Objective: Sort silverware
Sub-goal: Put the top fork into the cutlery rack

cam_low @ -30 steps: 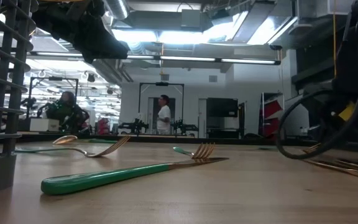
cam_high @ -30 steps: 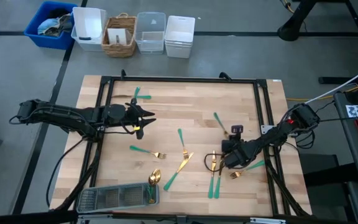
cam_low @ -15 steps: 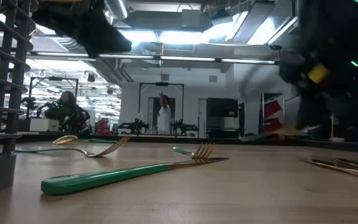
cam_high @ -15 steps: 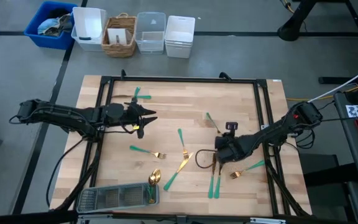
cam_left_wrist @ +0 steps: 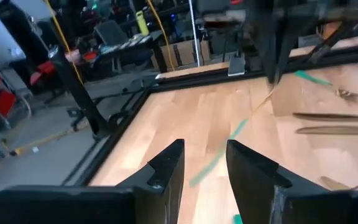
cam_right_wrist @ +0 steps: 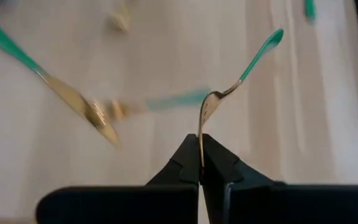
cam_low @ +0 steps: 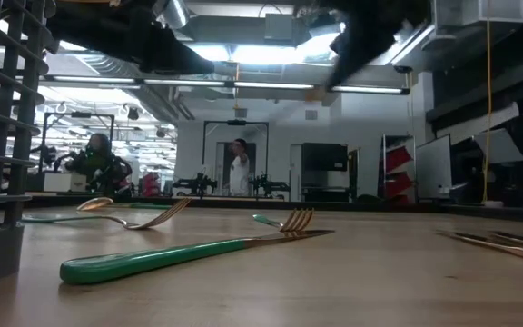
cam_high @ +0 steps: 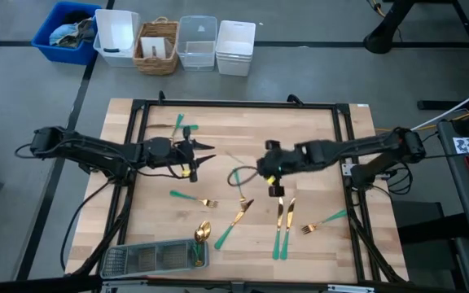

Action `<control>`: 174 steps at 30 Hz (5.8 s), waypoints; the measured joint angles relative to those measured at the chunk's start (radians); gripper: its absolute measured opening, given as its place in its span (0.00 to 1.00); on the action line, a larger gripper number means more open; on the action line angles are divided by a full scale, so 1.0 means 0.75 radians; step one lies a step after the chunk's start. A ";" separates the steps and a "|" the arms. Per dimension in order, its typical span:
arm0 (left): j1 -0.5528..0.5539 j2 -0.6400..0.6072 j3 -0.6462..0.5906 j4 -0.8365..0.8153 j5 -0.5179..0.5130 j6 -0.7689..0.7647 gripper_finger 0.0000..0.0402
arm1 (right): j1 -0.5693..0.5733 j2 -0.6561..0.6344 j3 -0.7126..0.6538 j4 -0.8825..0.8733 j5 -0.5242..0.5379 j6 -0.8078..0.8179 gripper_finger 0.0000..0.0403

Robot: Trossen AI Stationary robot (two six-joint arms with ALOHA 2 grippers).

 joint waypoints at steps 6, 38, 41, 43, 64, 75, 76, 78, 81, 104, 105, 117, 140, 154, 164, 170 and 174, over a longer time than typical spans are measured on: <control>0.000 0.101 0.002 0.183 0.091 0.093 0.28 | -0.131 0.000 0.071 0.183 -0.227 -0.026 0.01; 0.027 0.408 0.345 0.187 0.371 0.177 0.28 | -0.214 0.001 0.070 0.373 -0.483 0.128 0.01; 0.031 0.421 0.380 0.134 0.378 0.161 0.28 | -0.214 0.001 0.070 0.370 -0.483 0.128 0.01; 0.036 0.424 0.404 0.066 0.378 0.145 0.28 | -0.214 0.001 0.070 0.360 -0.482 0.128 0.01; 0.061 0.427 0.446 -0.097 0.490 0.186 0.02 | -0.214 0.002 0.070 0.335 -0.491 0.119 0.02; 0.063 0.381 0.446 -0.160 0.474 0.098 0.00 | -0.214 0.002 0.070 0.336 -0.506 0.134 0.24; 0.063 0.362 0.446 -0.182 0.474 0.086 0.00 | -0.214 0.002 0.070 0.337 -0.504 0.134 0.26; 0.064 0.320 0.446 -0.233 0.471 0.046 0.00 | -0.214 0.002 0.070 0.335 -0.504 0.133 0.28; 0.064 0.226 0.446 -0.307 0.468 -0.028 0.00 | -0.215 -0.017 0.070 0.326 -0.501 0.095 0.30; -0.741 -0.218 -0.057 0.365 -0.514 -0.698 0.00 | -0.214 -0.218 0.071 0.138 -0.295 -0.052 0.29; -0.779 -0.203 -0.078 0.414 -0.537 -0.687 0.00 | -0.214 -0.218 0.071 0.134 -0.295 -0.052 0.29; -1.049 0.151 -0.114 0.828 -0.615 -0.749 0.00 | -0.213 -0.120 0.070 0.323 -0.318 0.029 0.29; -1.307 0.814 0.088 1.380 -0.684 -0.628 0.00 | -0.101 0.003 0.070 0.537 -0.346 0.161 0.29; -1.333 0.844 0.093 1.286 -0.692 -0.553 0.00 | 0.200 0.241 0.070 0.797 -0.337 0.014 0.29; -1.335 0.846 0.091 1.274 -0.692 -0.491 0.00 | 0.205 0.345 0.070 0.951 -0.311 -0.017 0.29; -1.335 0.846 0.091 1.274 -0.694 -0.451 0.00 | 0.205 0.345 0.070 0.975 -0.288 -0.056 0.29; -1.335 0.846 0.091 1.274 -0.694 -0.464 0.02 | 0.205 0.345 0.070 0.968 -0.308 -0.082 0.29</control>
